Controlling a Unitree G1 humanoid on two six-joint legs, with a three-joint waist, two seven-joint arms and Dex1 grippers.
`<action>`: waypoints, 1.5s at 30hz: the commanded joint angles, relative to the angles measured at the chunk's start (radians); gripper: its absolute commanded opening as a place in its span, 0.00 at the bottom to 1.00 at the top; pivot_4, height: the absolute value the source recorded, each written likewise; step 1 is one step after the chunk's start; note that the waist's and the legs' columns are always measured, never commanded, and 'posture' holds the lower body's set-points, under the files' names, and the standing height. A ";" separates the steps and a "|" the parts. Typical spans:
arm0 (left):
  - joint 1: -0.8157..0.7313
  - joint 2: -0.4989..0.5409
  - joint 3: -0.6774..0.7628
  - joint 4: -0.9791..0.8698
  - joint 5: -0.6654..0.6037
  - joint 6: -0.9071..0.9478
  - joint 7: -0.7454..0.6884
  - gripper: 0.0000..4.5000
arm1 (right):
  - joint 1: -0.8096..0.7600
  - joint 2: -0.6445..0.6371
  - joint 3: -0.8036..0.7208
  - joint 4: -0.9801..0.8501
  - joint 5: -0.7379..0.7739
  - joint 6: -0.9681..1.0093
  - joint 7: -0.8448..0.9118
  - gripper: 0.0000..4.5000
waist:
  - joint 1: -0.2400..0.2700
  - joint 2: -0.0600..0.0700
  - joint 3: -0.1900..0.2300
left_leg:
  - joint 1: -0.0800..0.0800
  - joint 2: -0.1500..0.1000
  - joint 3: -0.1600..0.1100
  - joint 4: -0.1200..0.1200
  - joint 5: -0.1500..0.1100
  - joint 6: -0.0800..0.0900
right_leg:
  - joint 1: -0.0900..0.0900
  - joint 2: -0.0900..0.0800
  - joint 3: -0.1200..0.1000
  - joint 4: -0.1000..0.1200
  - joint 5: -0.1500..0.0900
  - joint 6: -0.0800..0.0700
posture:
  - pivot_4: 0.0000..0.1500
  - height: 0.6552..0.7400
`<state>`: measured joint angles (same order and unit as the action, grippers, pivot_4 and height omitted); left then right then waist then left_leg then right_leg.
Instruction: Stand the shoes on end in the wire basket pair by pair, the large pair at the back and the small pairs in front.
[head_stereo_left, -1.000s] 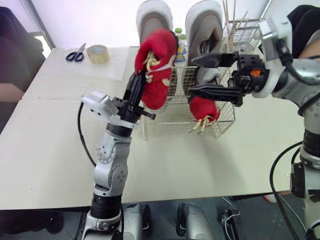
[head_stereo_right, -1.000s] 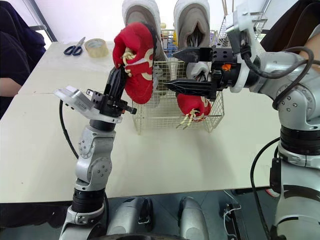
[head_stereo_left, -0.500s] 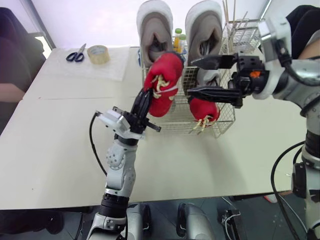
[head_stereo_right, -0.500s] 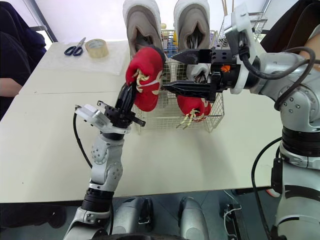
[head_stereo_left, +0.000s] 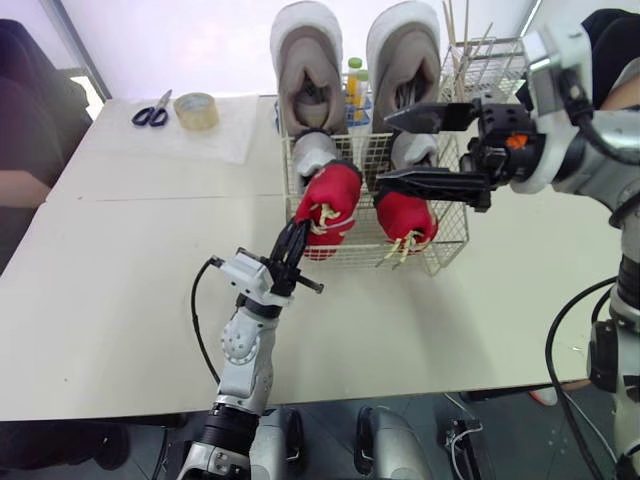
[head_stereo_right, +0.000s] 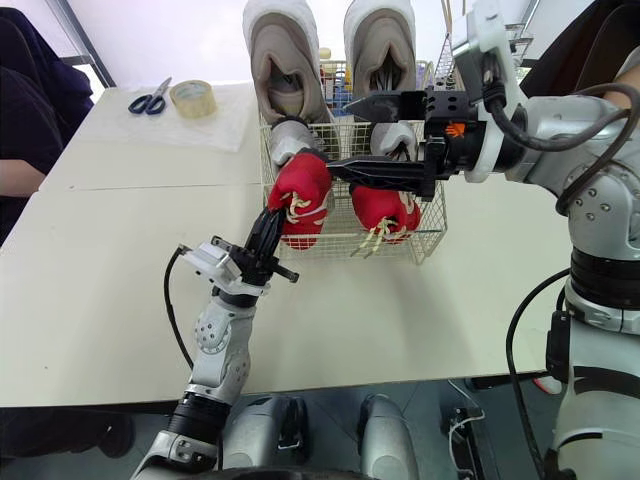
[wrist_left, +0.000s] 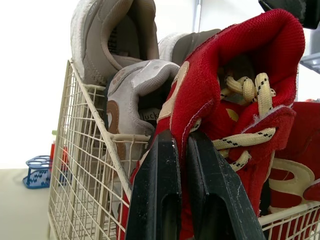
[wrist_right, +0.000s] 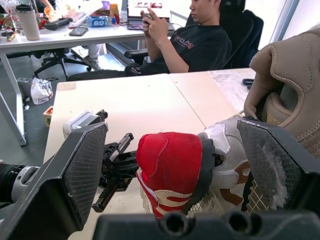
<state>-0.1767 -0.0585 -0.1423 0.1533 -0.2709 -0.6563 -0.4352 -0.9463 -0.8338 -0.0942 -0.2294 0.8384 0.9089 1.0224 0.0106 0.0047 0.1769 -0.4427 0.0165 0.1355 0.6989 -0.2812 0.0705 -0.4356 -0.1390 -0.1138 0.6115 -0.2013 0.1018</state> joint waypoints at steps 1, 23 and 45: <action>0.057 0.012 0.006 0.047 -0.017 0.008 -0.033 0.01 | -0.028 0.001 -0.016 -0.006 -0.002 -0.025 0.004 1.00 | -0.001 0.004 -0.003 | 0.000 0.000 0.000 0.000 0.000 0.000 | 0.000 0.000 0.000 0.000 0.000 0.000 | 1.00 1.00; 0.249 0.294 0.141 -0.450 -0.292 0.404 -0.125 0.97 | 0.005 0.044 -0.002 0.048 -0.054 -0.124 0.041 1.00 | -0.021 0.010 -0.005 | -0.003 0.003 0.000 -0.001 0.001 -0.002 | -0.005 0.004 0.000 0.001 0.000 -0.001 | 1.00 1.00; 0.181 1.066 0.663 -0.656 -0.900 1.321 -0.218 0.97 | 0.507 -0.288 -0.319 -0.034 -0.074 -0.067 0.114 1.00 | -0.020 0.008 -0.001 | -0.002 0.001 0.002 -0.004 0.003 -0.012 | -0.005 0.005 0.001 -0.001 0.000 -0.001 | 1.00 1.00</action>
<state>0.0052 0.9845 0.4732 -0.4915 -1.1495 0.6322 -0.6149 -0.4419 -1.0933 -0.3515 -0.2414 0.7684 0.8646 1.1197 -0.0098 0.0124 0.1755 -0.4451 0.0169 0.1380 0.6948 -0.2778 0.0578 -0.4406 -0.1342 -0.1124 0.6102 -0.2018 0.1009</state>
